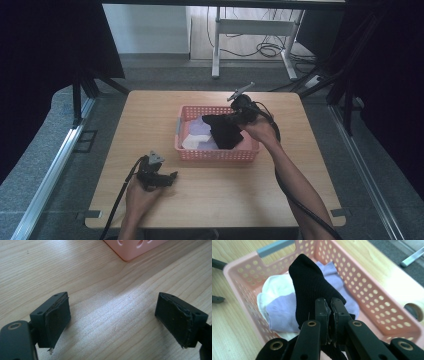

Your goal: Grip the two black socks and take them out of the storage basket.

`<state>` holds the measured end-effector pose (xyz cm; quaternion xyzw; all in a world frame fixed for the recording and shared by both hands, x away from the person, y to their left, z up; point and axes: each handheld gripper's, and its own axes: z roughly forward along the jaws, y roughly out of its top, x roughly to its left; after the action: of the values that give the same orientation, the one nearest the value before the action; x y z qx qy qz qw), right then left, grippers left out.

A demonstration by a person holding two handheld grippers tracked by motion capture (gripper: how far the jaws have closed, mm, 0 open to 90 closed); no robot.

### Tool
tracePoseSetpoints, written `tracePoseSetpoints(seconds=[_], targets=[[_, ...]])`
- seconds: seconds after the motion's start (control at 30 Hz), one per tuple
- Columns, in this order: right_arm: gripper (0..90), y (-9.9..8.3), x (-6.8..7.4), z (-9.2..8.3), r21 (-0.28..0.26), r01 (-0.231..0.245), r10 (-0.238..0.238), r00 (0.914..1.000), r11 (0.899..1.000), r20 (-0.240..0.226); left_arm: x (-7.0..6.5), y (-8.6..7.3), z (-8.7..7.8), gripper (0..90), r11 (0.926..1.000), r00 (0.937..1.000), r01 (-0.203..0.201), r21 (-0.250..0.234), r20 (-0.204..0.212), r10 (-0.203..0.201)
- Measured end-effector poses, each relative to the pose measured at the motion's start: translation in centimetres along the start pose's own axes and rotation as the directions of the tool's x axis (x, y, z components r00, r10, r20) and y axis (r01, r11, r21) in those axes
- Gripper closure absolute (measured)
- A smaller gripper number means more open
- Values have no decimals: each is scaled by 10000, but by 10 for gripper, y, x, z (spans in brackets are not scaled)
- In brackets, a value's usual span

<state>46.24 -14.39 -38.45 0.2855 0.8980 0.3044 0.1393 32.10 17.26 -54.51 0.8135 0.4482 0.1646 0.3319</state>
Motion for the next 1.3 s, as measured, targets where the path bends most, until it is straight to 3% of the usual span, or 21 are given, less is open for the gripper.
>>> tracePoseSetpoints(seconds=[0.37, 0.7, 1.3], targets=[[858, 13, 0, -32, -520, 124, -119, 9999, 9986, 112, 0, 0, 0, 126, 10000, 10000, -15, 18, -5, 15], [855, 19, -5, -65, -839, -38, 54, 9998, 9965, 193, 0, 0, 0, 126, 10000, 10000, -21, 40, 2, 21], [856, 0, -32, -117, -1299, -618, 753, 9919, 9896, 1022, 0, 0, 0, 126, 10000, 10000, -28, 37, 9, 28]])
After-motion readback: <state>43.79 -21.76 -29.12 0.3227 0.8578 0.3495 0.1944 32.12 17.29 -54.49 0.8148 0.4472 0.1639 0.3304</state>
